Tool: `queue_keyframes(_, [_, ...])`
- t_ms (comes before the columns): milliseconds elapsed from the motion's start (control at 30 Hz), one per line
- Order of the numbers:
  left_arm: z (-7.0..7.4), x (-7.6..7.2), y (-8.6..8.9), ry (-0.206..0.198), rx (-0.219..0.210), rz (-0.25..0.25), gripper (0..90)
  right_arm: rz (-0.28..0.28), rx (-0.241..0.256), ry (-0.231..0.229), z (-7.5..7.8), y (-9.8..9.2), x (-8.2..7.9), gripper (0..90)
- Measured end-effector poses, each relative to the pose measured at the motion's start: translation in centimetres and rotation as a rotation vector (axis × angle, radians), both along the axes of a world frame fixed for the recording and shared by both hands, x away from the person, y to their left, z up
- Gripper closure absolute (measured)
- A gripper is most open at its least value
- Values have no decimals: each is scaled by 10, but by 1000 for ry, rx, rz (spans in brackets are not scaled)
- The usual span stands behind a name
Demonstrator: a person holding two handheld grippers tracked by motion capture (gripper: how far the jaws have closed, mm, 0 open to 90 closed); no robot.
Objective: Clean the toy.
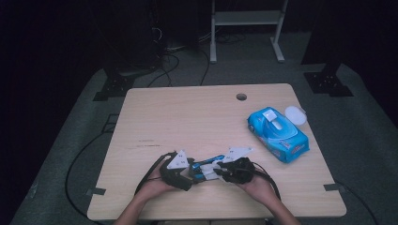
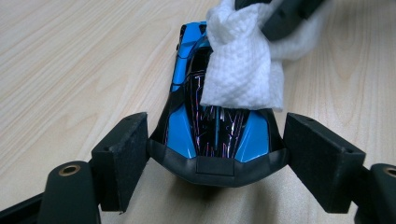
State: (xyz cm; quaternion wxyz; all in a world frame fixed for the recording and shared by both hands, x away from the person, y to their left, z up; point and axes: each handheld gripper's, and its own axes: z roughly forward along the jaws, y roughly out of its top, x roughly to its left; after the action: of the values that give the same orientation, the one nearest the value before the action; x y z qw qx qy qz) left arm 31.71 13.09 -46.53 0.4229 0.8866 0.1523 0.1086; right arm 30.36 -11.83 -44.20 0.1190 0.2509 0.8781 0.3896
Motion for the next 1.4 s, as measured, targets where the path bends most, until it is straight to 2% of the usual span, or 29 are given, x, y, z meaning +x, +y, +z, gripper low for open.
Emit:
queue_keyframes(67, [0,1,0,4,3,0,233,-3,-1,-5,-4,3,-1,583])
queue_keyframes(167, [-1,1,0,6,5,1,230,-16,-12,-48,-7,8,-4,562])
queue_keyframes(267, [-5,4,-6,38,39,12,122,-37,-14,-98,-11,11,-8,651])
queue_keyframes(333, [-7,6,-9,49,50,6,107,-54,-31,-126,-12,13,-10,690])
queue_keyframes(400, [-8,5,-11,47,59,-6,143,-63,-44,-139,-12,13,-12,732])
queue_keyframes(433, [-8,5,-11,24,70,-1,188,-64,-48,-148,-13,13,-12,759])
queue_keyframes(500, [-9,5,-11,17,76,-5,223,-66,-53,-162,-13,12,-12,816])
queue_keyframes(567, [-8,5,-10,17,78,-7,225,-61,-58,-146,-12,8,-10,833])
queue_keyframes(667, [-8,5,-10,18,78,-9,225,-92,-74,-116,-13,-3,-4,841])
queue_keyframes(767, [-9,5,-11,16,76,-10,226,-124,-59,-92,-14,-12,0,844])
queue_keyframes(800, [-9,5,-10,15,76,-12,226,-138,-43,-66,-14,-18,3,835])
queue_keyframes(867, [-8,5,-10,15,77,-13,226,-144,-26,-46,-14,-18,4,789])
queue_keyframes(933, [-8,5,-10,16,78,-13,225,-130,-24,-45,-12,-17,3,661])
queue_keyframes(967, [-8,5,-10,17,77,-13,226,-117,-21,-30,-11,-16,3,599])
queue_keyframes(1000, [-9,5,-10,17,76,-13,226,-108,-24,-17,-10,-14,2,579])
queue_keyframes(1100, [-9,6,-10,21,72,-13,226,-90,-39,-48,-10,-7,-2,528])
queue_keyframes(1200, [-9,6,-10,22,72,-12,226,-90,-55,-84,-13,3,-4,554])
queue_keyframes(1300, [-9,6,-9,26,70,-10,226,-92,-60,-121,-15,7,-6,667])
queue_keyframes(1333, [-9,5,-9,25,68,-11,227,-91,-59,-122,-15,5,-6,726])
queue_keyframes(1400, [-9,5,-9,26,69,-10,228,-87,-55,-113,-16,-1,-3,784])
